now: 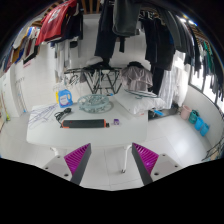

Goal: Unplug charger

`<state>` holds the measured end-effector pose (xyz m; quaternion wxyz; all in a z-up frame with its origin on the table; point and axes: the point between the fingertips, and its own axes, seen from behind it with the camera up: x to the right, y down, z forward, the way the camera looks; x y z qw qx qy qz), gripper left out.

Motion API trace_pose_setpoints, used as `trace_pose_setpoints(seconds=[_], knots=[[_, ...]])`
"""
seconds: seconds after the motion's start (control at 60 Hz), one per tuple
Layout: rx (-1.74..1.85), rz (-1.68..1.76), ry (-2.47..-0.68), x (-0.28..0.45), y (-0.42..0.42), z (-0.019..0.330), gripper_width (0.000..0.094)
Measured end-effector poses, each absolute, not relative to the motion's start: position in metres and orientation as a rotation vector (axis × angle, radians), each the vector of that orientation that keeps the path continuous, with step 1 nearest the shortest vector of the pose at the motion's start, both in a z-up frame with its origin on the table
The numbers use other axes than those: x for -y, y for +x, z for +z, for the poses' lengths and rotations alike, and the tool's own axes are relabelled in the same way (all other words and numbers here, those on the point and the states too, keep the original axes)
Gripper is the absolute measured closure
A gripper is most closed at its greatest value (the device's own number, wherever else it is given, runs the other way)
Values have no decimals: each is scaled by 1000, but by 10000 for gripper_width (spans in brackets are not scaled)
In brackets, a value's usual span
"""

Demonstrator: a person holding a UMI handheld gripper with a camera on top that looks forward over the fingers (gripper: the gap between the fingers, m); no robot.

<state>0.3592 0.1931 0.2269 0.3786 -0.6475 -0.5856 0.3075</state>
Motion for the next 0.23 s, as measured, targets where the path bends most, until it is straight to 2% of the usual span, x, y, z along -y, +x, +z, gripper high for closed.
trace_pose_setpoints(seconds=[0.233], knots=[[1455,744,-1672,-221,360,233,83]])
